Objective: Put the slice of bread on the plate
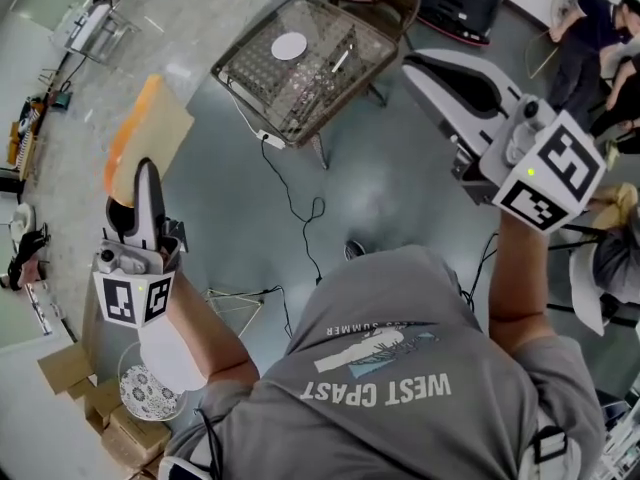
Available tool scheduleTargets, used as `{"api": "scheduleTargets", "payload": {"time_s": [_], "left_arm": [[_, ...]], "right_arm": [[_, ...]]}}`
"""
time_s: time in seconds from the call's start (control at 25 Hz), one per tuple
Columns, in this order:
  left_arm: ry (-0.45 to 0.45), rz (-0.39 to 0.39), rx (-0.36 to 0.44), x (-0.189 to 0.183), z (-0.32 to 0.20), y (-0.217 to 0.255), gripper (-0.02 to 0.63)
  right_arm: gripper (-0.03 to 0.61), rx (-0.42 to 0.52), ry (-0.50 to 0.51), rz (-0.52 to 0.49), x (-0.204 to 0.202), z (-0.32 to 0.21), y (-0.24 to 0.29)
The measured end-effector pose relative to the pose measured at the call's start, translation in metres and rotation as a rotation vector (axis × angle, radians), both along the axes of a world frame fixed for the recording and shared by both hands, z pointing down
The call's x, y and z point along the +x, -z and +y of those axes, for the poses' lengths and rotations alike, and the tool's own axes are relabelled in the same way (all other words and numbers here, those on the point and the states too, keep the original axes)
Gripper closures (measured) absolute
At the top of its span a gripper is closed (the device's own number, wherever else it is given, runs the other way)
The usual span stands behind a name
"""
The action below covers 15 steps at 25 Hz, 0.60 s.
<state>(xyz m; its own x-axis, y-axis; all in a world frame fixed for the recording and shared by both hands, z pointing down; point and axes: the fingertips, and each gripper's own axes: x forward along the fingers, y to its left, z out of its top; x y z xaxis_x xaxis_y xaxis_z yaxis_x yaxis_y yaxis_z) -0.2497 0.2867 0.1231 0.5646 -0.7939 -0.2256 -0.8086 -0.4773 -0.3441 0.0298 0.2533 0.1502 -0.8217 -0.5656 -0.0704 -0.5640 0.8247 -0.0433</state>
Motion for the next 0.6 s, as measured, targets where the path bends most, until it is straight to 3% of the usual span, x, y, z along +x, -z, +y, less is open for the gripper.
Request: {"api": "scheduleTargets", "payload": {"time_s": [0.28, 0.6], "left_arm": [[-0.014, 0.022, -0.036, -0.030, -0.024, -0.018, 0.514], [0.002, 0.029, -0.091, -0.013, -0.067, -0.030, 0.514]], "right_arm": [[0.569, -0.045, -0.013, 0.008, -0.027, -0.022, -0.015], [0.569, -0.079, 0.027, 0.022, -0.027, -0.068, -0.024]]}}
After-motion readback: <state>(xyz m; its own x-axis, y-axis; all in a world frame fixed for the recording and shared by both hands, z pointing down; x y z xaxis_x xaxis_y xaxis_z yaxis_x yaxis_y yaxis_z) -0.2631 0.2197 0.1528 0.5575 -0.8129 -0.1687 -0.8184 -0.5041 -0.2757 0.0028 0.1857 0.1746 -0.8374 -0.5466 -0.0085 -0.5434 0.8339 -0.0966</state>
